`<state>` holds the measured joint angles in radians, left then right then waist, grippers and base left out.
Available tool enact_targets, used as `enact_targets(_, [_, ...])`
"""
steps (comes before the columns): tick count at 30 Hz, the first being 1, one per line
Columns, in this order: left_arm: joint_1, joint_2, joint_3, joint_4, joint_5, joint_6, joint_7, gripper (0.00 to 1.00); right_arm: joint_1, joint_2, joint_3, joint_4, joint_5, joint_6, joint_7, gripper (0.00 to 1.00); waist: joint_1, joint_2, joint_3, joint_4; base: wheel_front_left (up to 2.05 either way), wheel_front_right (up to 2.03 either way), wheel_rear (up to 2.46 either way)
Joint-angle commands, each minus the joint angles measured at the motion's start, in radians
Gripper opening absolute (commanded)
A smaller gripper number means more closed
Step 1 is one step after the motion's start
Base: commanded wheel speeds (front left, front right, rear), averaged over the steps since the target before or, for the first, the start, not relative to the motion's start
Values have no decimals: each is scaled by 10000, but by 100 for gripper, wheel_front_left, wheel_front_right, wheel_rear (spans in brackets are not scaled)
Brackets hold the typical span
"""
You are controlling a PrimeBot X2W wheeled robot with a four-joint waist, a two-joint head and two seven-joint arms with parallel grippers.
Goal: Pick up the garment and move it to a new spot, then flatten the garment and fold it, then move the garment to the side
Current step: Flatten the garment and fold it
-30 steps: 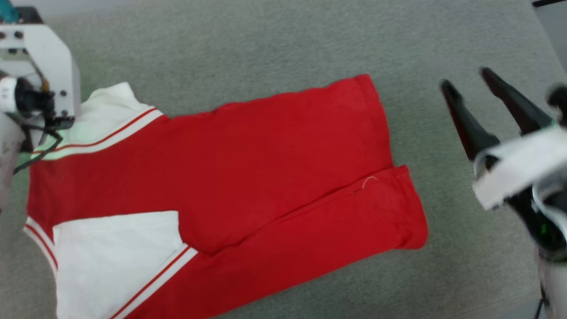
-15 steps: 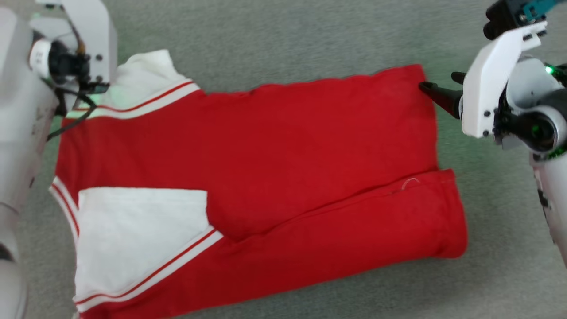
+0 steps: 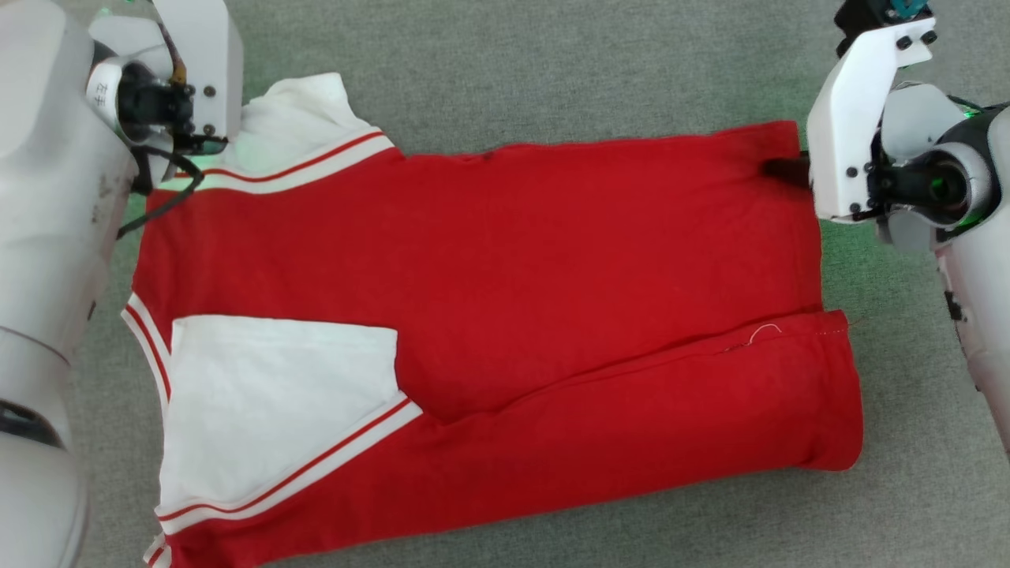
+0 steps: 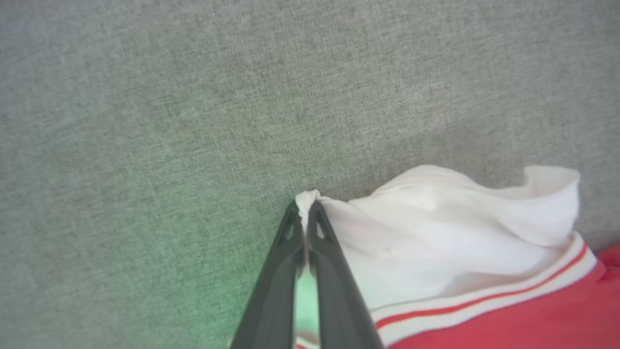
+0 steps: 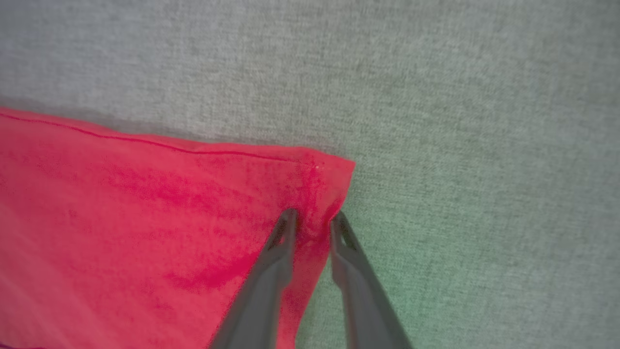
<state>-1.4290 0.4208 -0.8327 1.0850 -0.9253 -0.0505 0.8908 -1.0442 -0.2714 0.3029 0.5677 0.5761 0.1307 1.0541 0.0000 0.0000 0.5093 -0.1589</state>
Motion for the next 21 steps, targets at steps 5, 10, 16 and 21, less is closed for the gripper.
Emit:
enact_targets(5, [429,-188,-91,528,-62,-109,-196,0,-323,73,-247,431,-126,0,-525,0,0,0,-148,22,0,0,0])
enact_targets(10, [349,-265,-18,703,-157,-224,-476,0,-225,-10,-190,512,-66,0,-1291,0,0,0,-422,162,0,0,0])
enact_targets(16, [256,-277,93,769,-356,-467,-653,0,297,-448,283,31,421,0,-2052,0,0,0,-899,405,0,0,0])
enact_targets(21, [390,-180,77,570,-468,-643,-619,0,970,-1079,834,-714,981,0,-2439,0,0,0,-1337,669,0,0,0])
